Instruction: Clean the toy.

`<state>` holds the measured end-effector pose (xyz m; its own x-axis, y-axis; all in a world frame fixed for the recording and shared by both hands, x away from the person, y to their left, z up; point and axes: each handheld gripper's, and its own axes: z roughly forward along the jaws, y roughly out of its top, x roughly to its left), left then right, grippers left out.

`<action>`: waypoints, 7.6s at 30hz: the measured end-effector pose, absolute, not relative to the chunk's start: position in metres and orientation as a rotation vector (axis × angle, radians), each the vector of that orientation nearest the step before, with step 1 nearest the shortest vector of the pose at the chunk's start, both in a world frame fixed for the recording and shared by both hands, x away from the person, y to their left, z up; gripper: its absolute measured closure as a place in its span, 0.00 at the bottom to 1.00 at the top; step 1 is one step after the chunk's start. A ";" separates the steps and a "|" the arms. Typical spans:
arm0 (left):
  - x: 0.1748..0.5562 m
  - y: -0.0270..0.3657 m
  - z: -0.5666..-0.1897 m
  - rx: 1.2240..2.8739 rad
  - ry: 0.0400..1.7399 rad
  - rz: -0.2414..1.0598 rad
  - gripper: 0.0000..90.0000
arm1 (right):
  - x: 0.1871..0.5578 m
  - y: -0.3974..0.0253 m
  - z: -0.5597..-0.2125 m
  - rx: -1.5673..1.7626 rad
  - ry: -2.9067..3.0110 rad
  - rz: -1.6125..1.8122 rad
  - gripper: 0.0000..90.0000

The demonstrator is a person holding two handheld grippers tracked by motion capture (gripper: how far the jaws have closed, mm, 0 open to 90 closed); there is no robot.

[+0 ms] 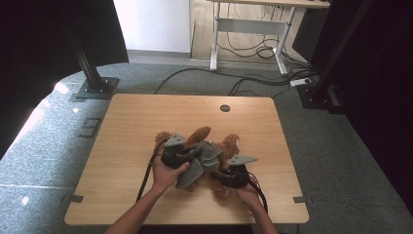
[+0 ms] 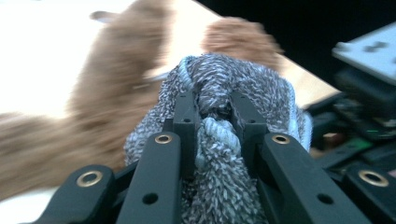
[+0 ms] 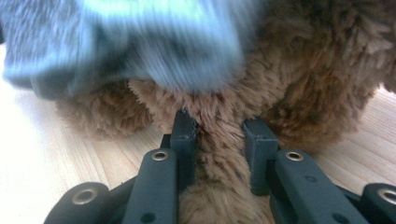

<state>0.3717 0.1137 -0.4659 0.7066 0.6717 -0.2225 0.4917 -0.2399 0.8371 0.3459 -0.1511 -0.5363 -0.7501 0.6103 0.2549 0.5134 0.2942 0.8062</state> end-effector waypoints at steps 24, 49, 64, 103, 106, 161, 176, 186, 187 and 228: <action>0.403 0.218 -0.470 1.715 1.143 0.260 0.83 | 0.342 -0.149 -0.537 1.052 2.467 1.471 0.80; 0.363 0.211 -0.493 1.721 1.039 0.315 0.85 | 0.319 -0.177 -0.474 1.047 2.217 1.601 0.48; 0.358 0.212 -0.494 1.721 1.033 0.309 0.85 | 0.395 -0.117 -0.459 1.060 2.405 1.399 0.32; 0.371 0.195 -0.472 1.724 1.079 0.158 0.83 | 0.337 -0.117 -0.502 0.831 2.326 1.501 0.57; 0.367 0.200 -0.472 1.720 1.077 0.160 0.83 | 0.335 -0.116 -0.502 0.824 2.335 1.506 0.58; 0.366 0.168 -0.477 1.832 1.029 0.222 0.85 | 0.330 -0.140 -0.491 0.918 2.200 1.674 0.50; 0.355 0.172 -0.482 1.793 1.019 0.242 0.85 | 0.351 -0.192 -0.502 1.288 2.115 1.648 0.37; 0.348 0.154 -0.445 1.722 0.894 0.131 0.85 | 0.346 -0.180 -0.497 1.165 2.155 1.599 0.68; 0.348 0.147 -0.440 1.729 0.868 0.126 0.85 | 0.345 -0.178 -0.497 1.156 2.152 1.589 0.68; 0.364 0.179 -0.463 1.872 1.037 0.290 0.84 | 0.343 -0.183 -0.498 1.125 2.149 1.567 0.71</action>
